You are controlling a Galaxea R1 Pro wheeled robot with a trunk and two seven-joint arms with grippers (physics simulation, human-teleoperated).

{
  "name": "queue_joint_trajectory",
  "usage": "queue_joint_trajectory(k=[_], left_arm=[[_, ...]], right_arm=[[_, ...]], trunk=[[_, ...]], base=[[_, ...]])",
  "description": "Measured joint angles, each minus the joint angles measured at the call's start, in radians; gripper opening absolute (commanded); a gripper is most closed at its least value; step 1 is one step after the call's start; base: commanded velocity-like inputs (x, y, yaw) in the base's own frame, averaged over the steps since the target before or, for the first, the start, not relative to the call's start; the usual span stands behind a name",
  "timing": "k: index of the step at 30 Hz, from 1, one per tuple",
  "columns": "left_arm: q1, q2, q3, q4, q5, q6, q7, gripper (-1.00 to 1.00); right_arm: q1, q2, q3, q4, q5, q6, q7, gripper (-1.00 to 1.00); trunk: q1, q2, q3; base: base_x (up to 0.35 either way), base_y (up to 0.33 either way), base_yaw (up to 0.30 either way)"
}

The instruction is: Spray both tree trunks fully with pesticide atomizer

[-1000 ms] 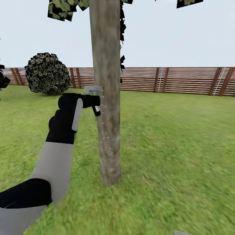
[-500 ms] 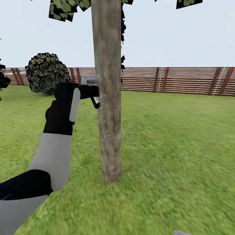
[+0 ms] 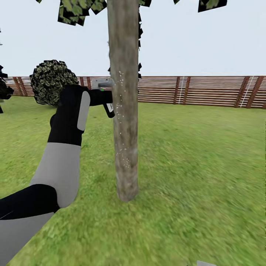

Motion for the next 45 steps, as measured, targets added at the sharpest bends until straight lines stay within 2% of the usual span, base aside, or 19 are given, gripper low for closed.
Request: queue_joint_trajectory(k=[3, 5, 7, 10, 11, 14, 15, 17, 18, 20, 22, 23, 24, 25, 30, 33, 38, 40, 45], left_arm=[[0.0, 0.0, -0.001, 0.0, 0.0, -0.001, 0.0, -1.0], [-0.006, 0.0, -0.007, 0.039, -0.001, -0.002, 0.001, -1.0], [-0.057, 0.0, -0.006, 0.097, 0.0, -0.003, 0.002, -1.0], [-0.252, 0.0, 0.013, 0.313, 0.001, -0.005, 0.005, -1.0], [-0.28, 0.0, 0.016, 0.343, 0.0, -0.005, 0.006, -1.0], [-0.442, 0.001, 0.035, 0.519, 0.0, -0.007, 0.008, -1.0], [-0.475, 0.001, 0.044, 0.543, 0.003, -0.007, 0.008, -1.0], [-0.508, 0.001, 0.058, 0.569, 0.016, -0.008, 0.009, -1.0], [-0.513, 0.001, 0.061, 0.574, 0.021, -0.008, 0.009, -1.0], [-0.524, 0.001, 0.073, 0.652, 0.047, -0.009, 0.008, -1.0], [-0.528, 0.001, 0.075, 0.787, 0.07, -0.023, 0.007, -1.0], [-0.529, 0.001, 0.075, 0.82, 0.075, -0.033, 0.007, -1.0], [-0.53, 0.001, 0.079, 0.917, 0.103, -0.085, 0.006, -1.0], [-0.53, 0.0, 0.076, 0.986, 0.101, -0.109, 0.005, -1.0], [-0.531, 0.0, 0.079, 1.132, 0.115, -0.197, 0.001, -1.0], [-0.521, 0.0, 0.079, 1.154, 0.115, -0.207, 0.0, -1.0], [-0.416, 0.0, 0.079, 1.164, 0.113, -0.266, -0.001, -1.0], [-0.352, 0.0, 0.075, 1.165, 0.11, -0.281, -0.002, -1.0], [-0.313, 0.0, 0.08, 1.165, 0.113, -0.306, -0.002, -1.0]], right_arm=[[0.0, 0.0, 0.0, 0.0, 0.0, 0.0, 0.0, 1.0], [0.0, 0.0, 0.0, 0.0, 0.0, 0.0, 0.0, 1.0], [0.0, 0.0, 0.0, 0.0, 0.0, 0.0, 0.0, 1.0], [0.0, -0.001, 0.0, 0.0, 0.0, 0.0, 0.0, 1.0], [0.0, -0.001, 0.0, 0.0, 0.0, 0.0, 0.0, 1.0], [0.0, -0.001, 0.0, 0.0, 0.0, 0.0, 0.0, 1.0], [0.0, -0.001, 0.0, 0.0, 0.0, 0.0, 0.0, 1.0], [0.0, -0.001, 0.0, 0.0, 0.0, 0.0, 0.0, 1.0], [0.0, -0.001, 0.0, 0.0, 0.0, 0.0, 0.0, 1.0], [0.0, 0.0, 0.001, 0.0, 0.0, 0.0, 0.0, 1.0], [0.0, 0.0, 0.001, 0.0, 0.0, 0.0, 0.0, 1.0], [0.0, 0.0, 0.001, 0.0, 0.0, 0.0, 0.0, 1.0], [0.0, 0.0, 0.001, 0.0, 0.0, 0.0, 0.0, 1.0], [0.0, 0.0, 0.001, -0.001, 0.0, 0.0, 0.0, 1.0], [0.0, 0.001, 0.002, -0.001, 0.0, 0.0, 0.0, 1.0], [0.0, 0.004, 0.002, -0.001, 0.0, 0.0, 0.0, 1.0], [0.0, 0.006, 0.002, -0.001, 0.0, 0.0, 0.0, 1.0], [0.0, 0.005, 0.001, -0.001, 0.0, 0.0, 0.0, 1.0], [0.0, 0.005, 0.002, -0.001, 0.0, 0.0, 0.0, 1.0]], trunk=[[0.0, 0.0, 0.0], [0.0, 0.0, 0.0], [-0.001, 0.0, 0.0], [-0.001, 0.0, 0.0], [-0.001, 0.0, 0.0], [0.0, 0.0, 0.0], [-0.001, 0.0, 0.0], [-0.001, 0.0, 0.0], [-0.001, 0.0, 0.0], [0.0, 0.0, 0.0], [0.0, 0.0, 0.0], [0.0, 0.0, 0.0], [-0.001, 0.0, 0.0], [0.0, 0.0, 0.0], [0.0, 0.0, 0.0], [0.0, 0.0, 0.0], [0.0, 0.0, 0.0], [0.0, 0.0, 0.0], [-0.001, 0.0, 0.0]], base=[[-0.098, 0.018, 0.0], [-0.029, 0.005, 0.0], [-0.015, 0.003, 0.0], [-0.004, 0.001, 0.0], [-0.002, 0.0, 0.0], [0.0, 0.0, 0.0], [0.0, 0.0, 0.0], [0.0, 0.0, 0.0], [0.0, 0.0, 0.0], [0.0, 0.0, 0.0], [0.0, 0.0, 0.0], [0.0, 0.0, 0.0], [0.0, 0.0, 0.0], [0.0, 0.0, 0.0], [0.0, 0.0, 0.0], [0.0, 0.0, 0.0], [0.0, 0.0, 0.0], [0.0, 0.0, 0.0], [0.0, 0.0, 0.0]])
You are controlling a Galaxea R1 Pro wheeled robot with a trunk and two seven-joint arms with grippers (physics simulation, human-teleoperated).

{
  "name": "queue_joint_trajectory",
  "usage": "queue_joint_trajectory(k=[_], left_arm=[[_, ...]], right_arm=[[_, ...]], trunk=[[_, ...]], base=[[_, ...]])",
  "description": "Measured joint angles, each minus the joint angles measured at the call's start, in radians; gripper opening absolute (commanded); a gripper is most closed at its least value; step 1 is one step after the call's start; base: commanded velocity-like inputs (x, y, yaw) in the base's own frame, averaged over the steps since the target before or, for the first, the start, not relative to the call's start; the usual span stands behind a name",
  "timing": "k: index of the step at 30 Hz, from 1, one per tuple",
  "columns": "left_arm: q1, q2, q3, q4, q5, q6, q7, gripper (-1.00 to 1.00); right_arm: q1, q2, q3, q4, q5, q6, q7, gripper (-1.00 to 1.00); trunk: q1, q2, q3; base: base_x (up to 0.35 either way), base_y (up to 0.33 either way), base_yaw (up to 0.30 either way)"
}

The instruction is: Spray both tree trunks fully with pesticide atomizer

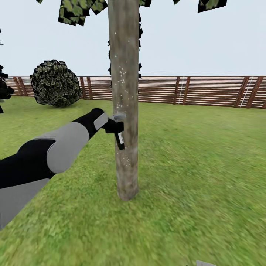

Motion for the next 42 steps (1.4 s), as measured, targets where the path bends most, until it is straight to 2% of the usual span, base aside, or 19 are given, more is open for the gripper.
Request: queue_joint_trajectory(k=[3, 8, 12, 13, 15, 16, 20, 24, 30, 32, 35, 36, 39, 42], left_arm=[[0.03, 0.0, 0.0, 0.0, -0.003, -0.01, 0.0, -1.0], [0.166, 0.0, 0.0, 0.001, -0.006, -0.13, 0.0, -1.0], [0.307, 0.0, -0.004, 0.001, -0.01, -0.286, 0.002, -1.0], [0.323, 0.0, -0.003, 0.001, -0.009, -0.305, 0.002, -1.0], [0.449, 0.0, -0.006, 0.003, -0.012, -0.423, 0.003, -1.0], [0.478, 0.0, -0.005, 0.001, -0.013, -0.472, 0.004, -1.0], [0.583, 0.0, -0.004, 0.001, -0.014, -0.58, 0.005, -1.0], [0.609, 0.0, -0.003, -0.001, -0.017, -0.611, 0.005, -1.0], [0.631, 0.0, -0.004, -0.003, -0.027, -0.622, 0.007, -1.0], [0.644, 0.0, -0.004, -0.003, -0.06, -0.623, 0.008, -1.0], [0.655, 0.0, -0.005, -0.003, -0.15, -0.624, 0.008, -1.0], [0.656, 0.0, -0.005, -0.002, -0.17, -0.628, 0.008, -1.0], [0.658, 0.0, -0.004, -0.003, -0.195, -0.638, 0.007, -1.0], [0.659, 0.0, -0.004, -0.002, -0.201, -0.641, 0.007, -1.0]], right_arm=[[0.0, 0.0, 0.0, 0.0, 0.0, 0.0, 0.0, 1.0], [0.0, 0.0, 0.0, 0.0, 0.0, 0.0, 0.0, 1.0], [0.0, 0.001, 0.0, 0.0, 0.0, 0.0, 0.0, 1.0], [0.0, 0.0, 0.0, 0.0, 0.0, 0.0, 0.0, 1.0], [0.0, 0.0, 0.0, 0.0, 0.0, 0.0, 0.0, 1.0], [0.0, 0.0, 0.0, 0.0, 0.0, 0.0, 0.0, 1.0], [0.001, 0.0, 0.0, 0.0, -0.001, 0.0, 0.0, 1.0], [0.001, 0.001, 0.0, 0.0, -0.002, 0.0, -0.001, 1.0], [0.0, -0.001, -0.002, -0.003, -0.004, -0.001, -0.001, 1.0], [0.0, 0.0, -0.002, -0.003, -0.004, -0.001, -0.001, 1.0], [0.0, 0.0, -0.002, -0.003, -0.003, -0.001, -0.001, 1.0], [0.0, 0.0, -0.002, -0.003, -0.002, -0.001, -0.001, 1.0], [0.0, 0.0, -0.002, -0.004, -0.002, -0.002, -0.001, 1.0], [0.0, 0.0, -0.002, -0.004, -0.002, -0.002, -0.001, 1.0]], trunk=[[0.0, 0.0, 0.0], [0.0, 0.0, 0.0], [0.0, 0.0, 0.0], [0.0, 0.0, 0.0], [0.0, 0.0, 0.0], [0.0, 0.0, 0.0], [0.0, 0.0, 0.0], [0.0, 0.0, 0.0], [0.0, 0.0, 0.0], [0.0, 0.0, 0.0], [0.0, 0.0, 0.0], [0.0, 0.0, 0.0], [0.0, 0.0, 0.0], [0.0, 0.0, 0.0]], base=[[0.0, 0.0, 0.0], [0.0, 0.0, 0.0], [0.0, 0.0, 0.0], [0.0, 0.0, 0.0], [0.0, 0.0, 0.0], [0.0, 0.0, 0.0], [0.0, 0.0, 0.0], [0.0, 0.0, 0.0], [0.0, 0.086, 0.0], [0.0, 0.275, 0.0], [0.0, 0.321, 0.0], [0.0, 0.336, 0.0], [0.0, 0.343, -0.028], [0.0, 0.348, -0.144]])
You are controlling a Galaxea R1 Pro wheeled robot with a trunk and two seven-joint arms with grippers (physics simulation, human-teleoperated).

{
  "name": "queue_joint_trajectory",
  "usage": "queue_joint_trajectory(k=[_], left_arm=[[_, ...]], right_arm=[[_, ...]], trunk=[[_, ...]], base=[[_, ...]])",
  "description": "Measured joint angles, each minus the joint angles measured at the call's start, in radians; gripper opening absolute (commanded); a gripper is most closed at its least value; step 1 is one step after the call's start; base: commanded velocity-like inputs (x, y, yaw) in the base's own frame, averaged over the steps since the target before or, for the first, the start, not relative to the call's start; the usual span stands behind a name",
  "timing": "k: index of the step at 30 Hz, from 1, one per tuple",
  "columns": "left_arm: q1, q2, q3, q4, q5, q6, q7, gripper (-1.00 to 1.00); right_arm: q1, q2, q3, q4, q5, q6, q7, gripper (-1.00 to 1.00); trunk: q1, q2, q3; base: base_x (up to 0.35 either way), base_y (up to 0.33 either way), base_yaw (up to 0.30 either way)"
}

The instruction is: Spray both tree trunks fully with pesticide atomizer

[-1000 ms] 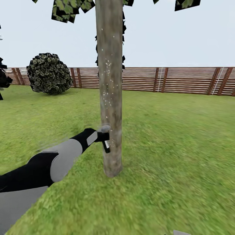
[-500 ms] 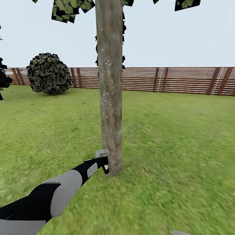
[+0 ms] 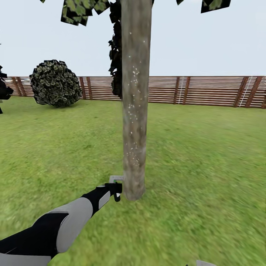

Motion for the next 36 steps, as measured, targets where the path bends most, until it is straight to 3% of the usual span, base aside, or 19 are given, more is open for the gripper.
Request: queue_joint_trajectory(k=[22, 36], left_arm=[[0.0, 0.0, 0.001, 0.0, -0.002, 0.0, 0.001, -1.0], [0.0, 0.0, 0.001, 0.001, -0.002, 0.0, 0.002, -1.0]], right_arm=[[0.0, 0.0, 0.0, 0.0, 0.0, 0.001, 0.0, 1.0], [0.0, 0.0, 0.0, 0.0, 0.0, 0.001, 0.0, 1.0]], trunk=[[0.0, 0.0, -0.006], [0.0, 0.0, -0.017]], base=[[0.0, 0.35, -0.276], [0.0, 0.35, -0.094]])
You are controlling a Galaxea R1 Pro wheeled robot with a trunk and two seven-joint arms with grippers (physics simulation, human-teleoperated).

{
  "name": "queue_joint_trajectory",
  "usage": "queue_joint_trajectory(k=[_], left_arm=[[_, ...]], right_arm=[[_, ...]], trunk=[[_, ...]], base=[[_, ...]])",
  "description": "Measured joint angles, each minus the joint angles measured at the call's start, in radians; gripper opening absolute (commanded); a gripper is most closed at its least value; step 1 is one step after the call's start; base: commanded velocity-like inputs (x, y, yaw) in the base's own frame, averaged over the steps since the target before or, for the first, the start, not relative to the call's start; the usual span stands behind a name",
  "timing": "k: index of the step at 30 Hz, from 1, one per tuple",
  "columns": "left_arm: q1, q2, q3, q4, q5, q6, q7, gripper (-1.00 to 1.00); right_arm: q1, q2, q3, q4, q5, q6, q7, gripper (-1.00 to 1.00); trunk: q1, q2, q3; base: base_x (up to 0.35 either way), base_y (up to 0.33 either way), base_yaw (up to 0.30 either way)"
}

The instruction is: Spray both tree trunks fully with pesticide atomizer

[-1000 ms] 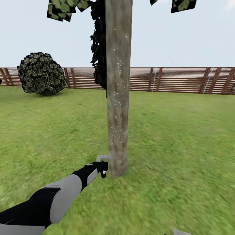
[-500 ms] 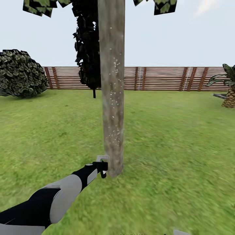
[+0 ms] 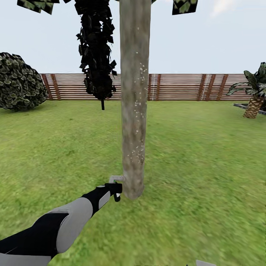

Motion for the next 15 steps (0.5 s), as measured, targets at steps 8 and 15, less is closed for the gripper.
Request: queue_joint_trajectory(k=[8, 15], left_arm=[[0.0, 0.0, 0.0, 0.0, 0.0, 0.0, 0.0, -1.0], [0.0, 0.0, 0.0, 0.0, 0.0, 0.0, 0.0, -1.0]], right_arm=[[0.0, 0.0, 0.0, 0.0, 0.0, 0.0, 0.0, 1.0], [0.0, 0.0, 0.0, 0.0, 0.0, 0.0, 0.0, 1.0]], trunk=[[0.0, 0.0, -0.01], [0.0, 0.0, -0.019]], base=[[0.049, 0.35, -0.208], [0.072, 0.35, -0.212]])
